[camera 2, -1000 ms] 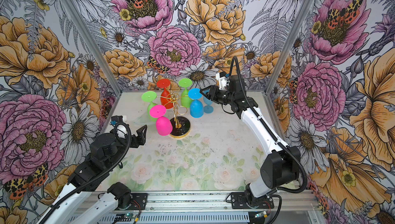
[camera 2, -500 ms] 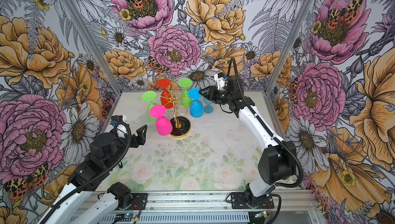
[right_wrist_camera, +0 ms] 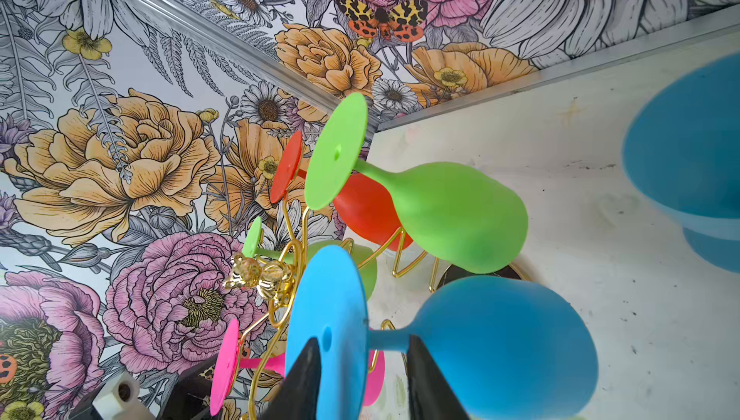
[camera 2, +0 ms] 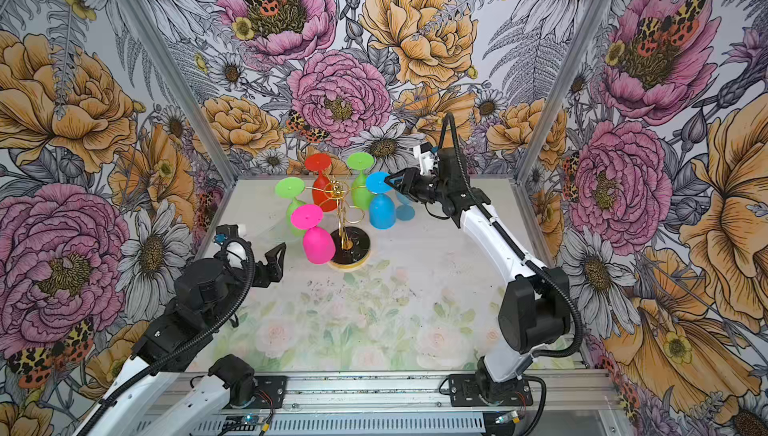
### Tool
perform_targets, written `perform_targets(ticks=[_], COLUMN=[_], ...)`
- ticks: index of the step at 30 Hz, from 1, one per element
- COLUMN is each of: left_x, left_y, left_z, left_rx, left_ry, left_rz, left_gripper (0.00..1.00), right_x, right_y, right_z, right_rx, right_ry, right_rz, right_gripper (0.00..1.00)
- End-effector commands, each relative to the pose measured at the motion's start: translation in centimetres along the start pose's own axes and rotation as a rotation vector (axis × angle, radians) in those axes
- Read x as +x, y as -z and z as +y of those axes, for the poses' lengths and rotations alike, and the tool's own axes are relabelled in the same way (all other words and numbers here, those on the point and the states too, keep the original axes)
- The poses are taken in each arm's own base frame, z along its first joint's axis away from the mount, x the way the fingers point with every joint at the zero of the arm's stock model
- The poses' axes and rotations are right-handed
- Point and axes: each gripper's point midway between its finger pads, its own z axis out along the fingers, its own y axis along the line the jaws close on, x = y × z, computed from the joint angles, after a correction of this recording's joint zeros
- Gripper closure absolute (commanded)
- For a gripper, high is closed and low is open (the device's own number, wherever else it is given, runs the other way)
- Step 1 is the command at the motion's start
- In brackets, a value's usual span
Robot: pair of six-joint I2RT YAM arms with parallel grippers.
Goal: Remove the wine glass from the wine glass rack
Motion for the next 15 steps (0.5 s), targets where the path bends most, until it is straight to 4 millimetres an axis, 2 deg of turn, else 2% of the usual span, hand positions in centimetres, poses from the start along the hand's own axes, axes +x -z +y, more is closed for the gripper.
perform_targets(ticks=[1, 15], left_x=[0.0, 0.02], left_y=[-0.1, -0.02], left_z=[-0.04, 0.04], left_rx=[0.011, 0.01], left_ry=[0.027, 0.03], left_rz=[-0.012, -0.015], left_gripper=[0.07, 0.07], right_x=[-0.02, -0.06], right_y=[-0.52, -0.49], right_z=[0.53, 0.84], right_rx=[-0.032, -0.04], right_ry=[0.013, 0.007], right_rz=[0.006, 0.005], right_gripper=[0.67, 0.79])
